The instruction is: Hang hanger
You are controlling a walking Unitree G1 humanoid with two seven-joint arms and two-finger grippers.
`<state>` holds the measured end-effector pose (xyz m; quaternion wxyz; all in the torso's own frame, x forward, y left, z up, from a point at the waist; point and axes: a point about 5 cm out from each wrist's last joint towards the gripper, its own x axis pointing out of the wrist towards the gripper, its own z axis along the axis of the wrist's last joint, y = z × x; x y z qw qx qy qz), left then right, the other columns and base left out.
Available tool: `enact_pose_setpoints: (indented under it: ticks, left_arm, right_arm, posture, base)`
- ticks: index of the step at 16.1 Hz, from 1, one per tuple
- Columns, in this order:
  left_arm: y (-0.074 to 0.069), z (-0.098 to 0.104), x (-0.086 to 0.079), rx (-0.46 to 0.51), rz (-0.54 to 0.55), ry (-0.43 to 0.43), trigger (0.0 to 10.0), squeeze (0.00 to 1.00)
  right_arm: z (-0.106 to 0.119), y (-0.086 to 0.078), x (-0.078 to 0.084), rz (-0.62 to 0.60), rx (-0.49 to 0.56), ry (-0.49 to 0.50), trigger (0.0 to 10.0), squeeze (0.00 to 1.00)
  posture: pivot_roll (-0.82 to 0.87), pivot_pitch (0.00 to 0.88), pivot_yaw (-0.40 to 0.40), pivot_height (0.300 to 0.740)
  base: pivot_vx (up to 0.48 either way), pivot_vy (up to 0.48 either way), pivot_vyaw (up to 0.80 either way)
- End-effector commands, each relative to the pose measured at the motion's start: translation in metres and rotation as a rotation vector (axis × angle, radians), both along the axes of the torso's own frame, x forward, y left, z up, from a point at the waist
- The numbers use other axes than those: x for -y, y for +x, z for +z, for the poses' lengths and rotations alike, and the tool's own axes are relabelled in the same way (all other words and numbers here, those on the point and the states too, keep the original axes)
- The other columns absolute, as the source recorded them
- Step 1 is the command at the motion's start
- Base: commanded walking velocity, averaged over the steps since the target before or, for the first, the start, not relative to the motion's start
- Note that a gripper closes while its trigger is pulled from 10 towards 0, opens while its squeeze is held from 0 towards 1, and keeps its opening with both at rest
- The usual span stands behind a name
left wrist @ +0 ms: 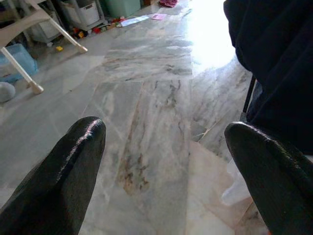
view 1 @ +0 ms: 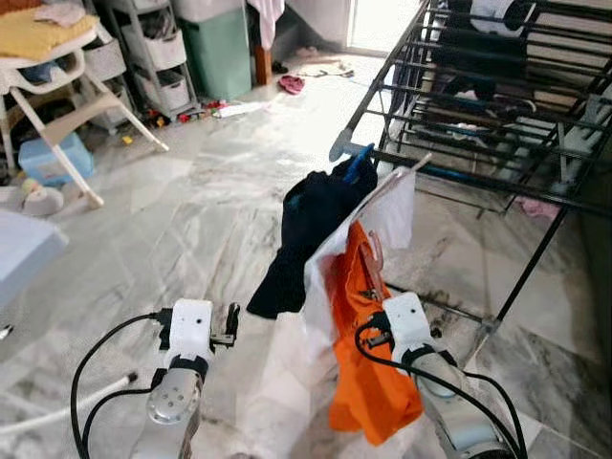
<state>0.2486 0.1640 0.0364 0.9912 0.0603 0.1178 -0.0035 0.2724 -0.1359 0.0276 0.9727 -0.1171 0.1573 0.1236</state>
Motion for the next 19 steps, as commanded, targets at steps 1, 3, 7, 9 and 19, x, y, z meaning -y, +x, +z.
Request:
enact_pose_setpoints:
  ticks: [1,3,7,9,19]
  left_arm:
    - [-0.001,-0.002,-0.003,-0.014,0.007,0.002,10.0,0.0]
    - [-0.001,-0.001,-0.005,-0.012,0.008,0.005,10.0,0.0]
    - [0.0,0.0,-0.004,-0.013,0.003,0.009,10.0,0.0]
    - [0.0,-0.001,-0.003,-0.014,-0.004,0.009,10.0,0.0]
    - [0.006,0.003,0.003,0.0,-0.053,-0.007,10.0,0.0]
  right_arm:
    - [0.021,0.011,-0.008,0.023,0.094,0.024,10.0,0.0]
    - [0.021,0.012,-0.01,0.023,0.094,0.028,10.0,0.0]
    - [0.02,0.011,-0.008,0.01,0.094,0.019,10.0,0.0]
    - [0.021,0.013,-0.007,0.0,0.099,0.014,10.0,0.0]
    - [0.013,0.021,0.025,-0.267,0.021,-0.021,10.0,0.0]
  posture:
    - [-0.05,0.003,0.036,0.74]
    - [-0.05,0.004,0.039,0.74]
    - [-0.05,0.008,0.047,0.74]
    - [-0.05,0.006,0.051,0.74]
    - [-0.06,0.003,0.069,0.74]
  base:
    - [-0.247,0.0,0.0]
    - [-0.249,0.0,0.0]
    - [-0.249,0.0,0.0]
    - [-0.124,0.0,0.0]
    - [0.0,0.0,0.0]
